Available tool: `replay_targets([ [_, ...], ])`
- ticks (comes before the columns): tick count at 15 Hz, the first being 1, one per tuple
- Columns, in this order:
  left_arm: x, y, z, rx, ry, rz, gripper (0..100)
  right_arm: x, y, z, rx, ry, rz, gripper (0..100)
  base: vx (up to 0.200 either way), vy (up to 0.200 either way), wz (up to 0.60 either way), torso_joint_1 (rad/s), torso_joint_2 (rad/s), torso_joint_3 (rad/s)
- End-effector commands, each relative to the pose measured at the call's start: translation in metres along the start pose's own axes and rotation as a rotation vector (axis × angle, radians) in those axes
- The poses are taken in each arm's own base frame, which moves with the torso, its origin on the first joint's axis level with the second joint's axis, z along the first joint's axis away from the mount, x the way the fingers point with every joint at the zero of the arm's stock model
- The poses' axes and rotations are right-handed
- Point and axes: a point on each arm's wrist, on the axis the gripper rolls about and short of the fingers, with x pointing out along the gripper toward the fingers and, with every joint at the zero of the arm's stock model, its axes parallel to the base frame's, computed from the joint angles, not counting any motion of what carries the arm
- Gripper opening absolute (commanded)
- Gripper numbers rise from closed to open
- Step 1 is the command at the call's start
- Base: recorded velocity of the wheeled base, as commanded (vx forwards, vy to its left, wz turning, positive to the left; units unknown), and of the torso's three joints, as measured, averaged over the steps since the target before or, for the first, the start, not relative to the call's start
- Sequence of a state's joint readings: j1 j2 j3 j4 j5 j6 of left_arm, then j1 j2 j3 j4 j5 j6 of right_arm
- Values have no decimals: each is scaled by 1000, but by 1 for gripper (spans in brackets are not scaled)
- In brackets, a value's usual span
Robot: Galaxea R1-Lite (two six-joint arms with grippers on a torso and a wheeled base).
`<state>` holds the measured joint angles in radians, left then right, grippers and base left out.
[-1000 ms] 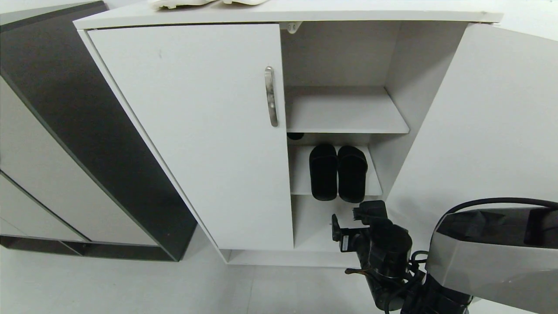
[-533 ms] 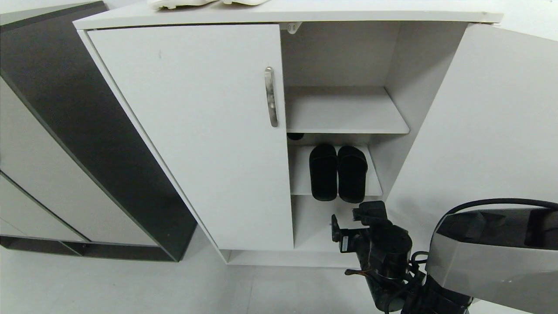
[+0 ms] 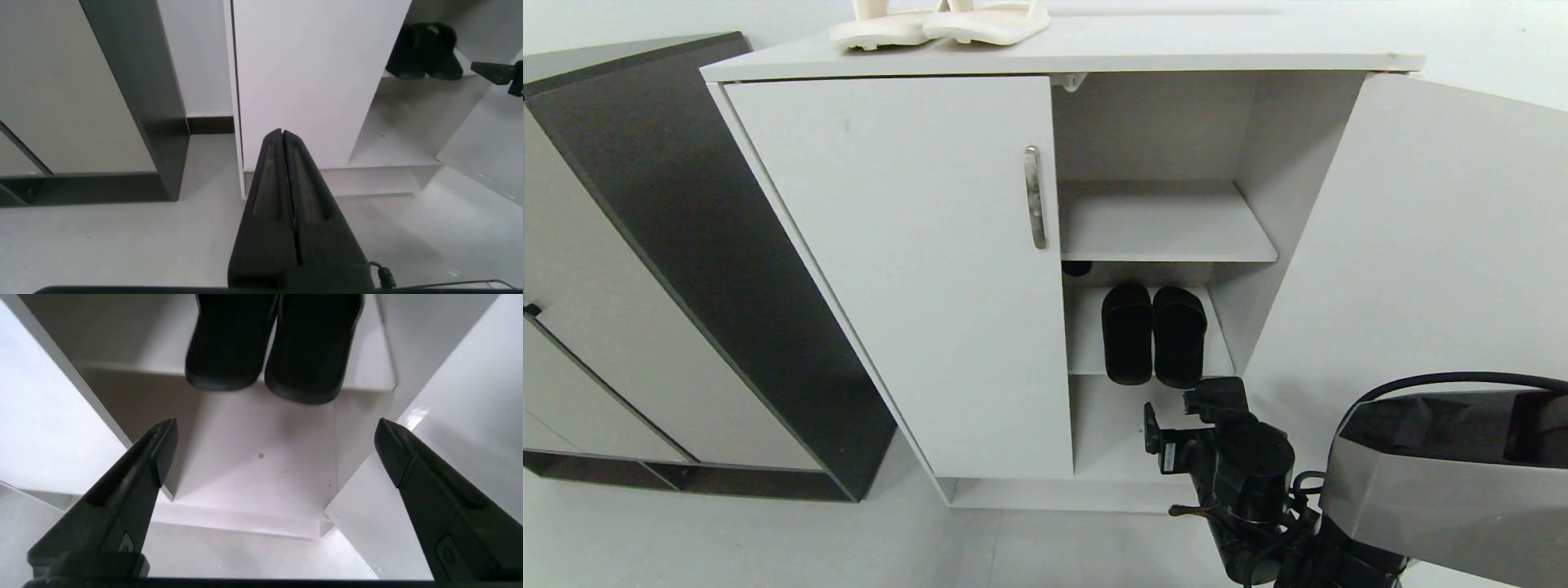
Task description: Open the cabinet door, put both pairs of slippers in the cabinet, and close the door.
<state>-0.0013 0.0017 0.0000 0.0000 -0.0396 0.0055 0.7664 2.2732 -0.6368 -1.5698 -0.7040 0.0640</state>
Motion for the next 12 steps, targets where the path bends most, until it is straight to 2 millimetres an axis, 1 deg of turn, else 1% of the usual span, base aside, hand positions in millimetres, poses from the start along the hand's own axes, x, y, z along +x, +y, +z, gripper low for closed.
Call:
replay_targets([
  [1, 0, 0, 0, 1, 1, -1, 0, 0, 0, -1, -2, 3, 0, 100, 0, 0, 0, 2, 2, 198],
  [12, 0, 0, 0, 2, 1, -2, 0, -2, -2, -2, -10, 10, -5, 100, 0, 0, 0, 3, 2, 203],
])
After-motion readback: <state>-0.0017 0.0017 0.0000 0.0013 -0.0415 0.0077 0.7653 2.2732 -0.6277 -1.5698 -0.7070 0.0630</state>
